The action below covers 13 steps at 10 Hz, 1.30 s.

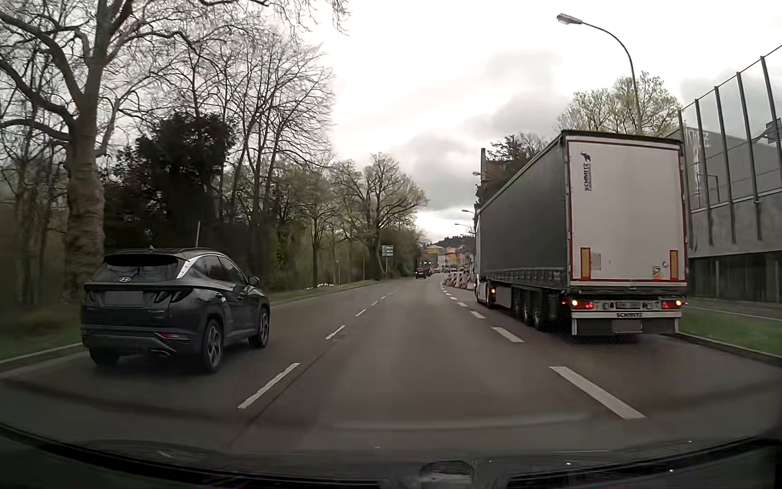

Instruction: Follow the waypoints while adhering to traffic rules and regulations

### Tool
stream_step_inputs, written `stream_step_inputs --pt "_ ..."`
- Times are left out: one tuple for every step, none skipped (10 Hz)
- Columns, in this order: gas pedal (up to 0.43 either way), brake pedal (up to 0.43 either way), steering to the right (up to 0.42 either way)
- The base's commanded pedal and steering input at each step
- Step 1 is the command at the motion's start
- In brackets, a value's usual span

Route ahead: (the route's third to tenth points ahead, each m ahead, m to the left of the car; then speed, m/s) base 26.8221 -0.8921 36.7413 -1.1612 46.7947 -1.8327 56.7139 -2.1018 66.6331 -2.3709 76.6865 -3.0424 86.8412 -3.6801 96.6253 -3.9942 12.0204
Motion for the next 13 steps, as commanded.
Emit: stream_step_inputs --pt "0.138 0.0 0.007" --pt "0.15 0.0 0.006" --pt "0.15 0.0 0.007" --pt "0.15 0.0 0.006" --pt "0.15 0.0 0.007" --pt "0.15 0.0 0.007" --pt "0.15 0.0 0.007" --pt "0.157 0.0 0.007" --pt "0.157 0.0 0.007" --pt "0.157 0.0 0.006" --pt "0.157 0.0 0.007" --pt "0.157 0.0 0.006" --pt "0.157 0.0 0.006"
